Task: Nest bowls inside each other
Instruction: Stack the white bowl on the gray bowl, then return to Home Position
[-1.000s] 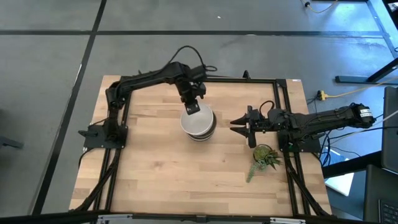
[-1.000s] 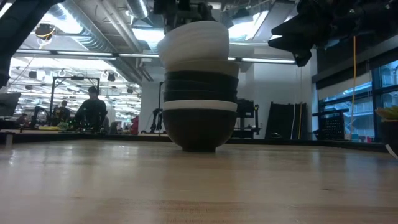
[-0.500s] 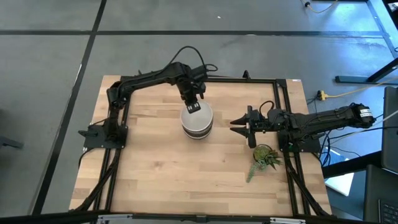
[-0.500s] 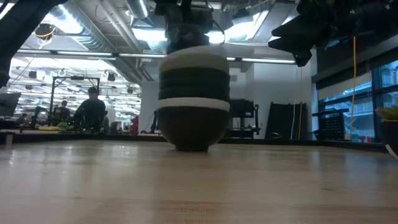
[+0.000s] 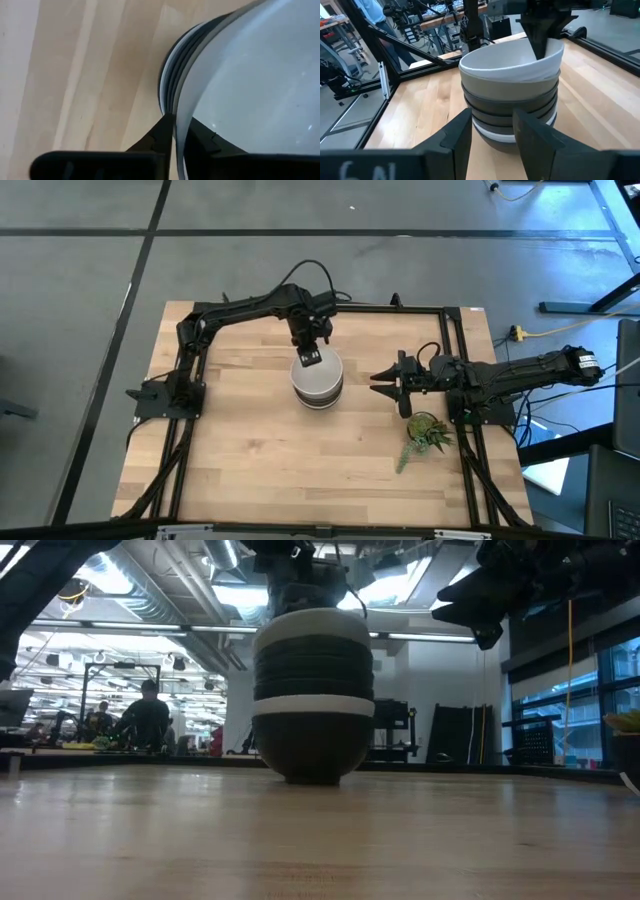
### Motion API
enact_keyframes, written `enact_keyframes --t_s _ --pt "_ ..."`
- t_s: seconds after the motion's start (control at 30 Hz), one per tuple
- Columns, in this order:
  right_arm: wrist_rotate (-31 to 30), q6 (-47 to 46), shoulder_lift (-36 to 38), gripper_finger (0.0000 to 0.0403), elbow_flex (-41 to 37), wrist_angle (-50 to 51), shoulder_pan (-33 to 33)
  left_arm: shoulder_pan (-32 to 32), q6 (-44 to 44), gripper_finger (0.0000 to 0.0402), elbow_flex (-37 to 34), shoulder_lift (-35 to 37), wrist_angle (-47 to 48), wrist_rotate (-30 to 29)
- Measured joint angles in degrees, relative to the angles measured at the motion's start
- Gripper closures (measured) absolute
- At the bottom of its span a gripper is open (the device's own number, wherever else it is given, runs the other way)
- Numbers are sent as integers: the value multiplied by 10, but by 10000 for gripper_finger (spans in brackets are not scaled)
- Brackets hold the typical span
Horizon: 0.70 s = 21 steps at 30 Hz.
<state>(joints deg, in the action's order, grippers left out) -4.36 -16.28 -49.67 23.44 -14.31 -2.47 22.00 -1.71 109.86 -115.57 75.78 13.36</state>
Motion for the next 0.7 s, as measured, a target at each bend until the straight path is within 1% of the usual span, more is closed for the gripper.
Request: enact_keyframes --t_s 0.2,0.3,0.5,0.57,0.7 --pt "0 0 0 258 0 0 0 -1 -5 336 0 0 2 -6" --pt "0 1 0 258 0 1 0 -1 -22 306 0 0 2 -6" --pt "0 1 0 258 0 0 0 -1 -24 244 0 1 0 0" --pt "0 2 0 258 0 0 0 -1 -23 235 5 1 -3 5" --pt "0 2 0 258 0 0 0 -1 -35 234 44 1 -14 8"
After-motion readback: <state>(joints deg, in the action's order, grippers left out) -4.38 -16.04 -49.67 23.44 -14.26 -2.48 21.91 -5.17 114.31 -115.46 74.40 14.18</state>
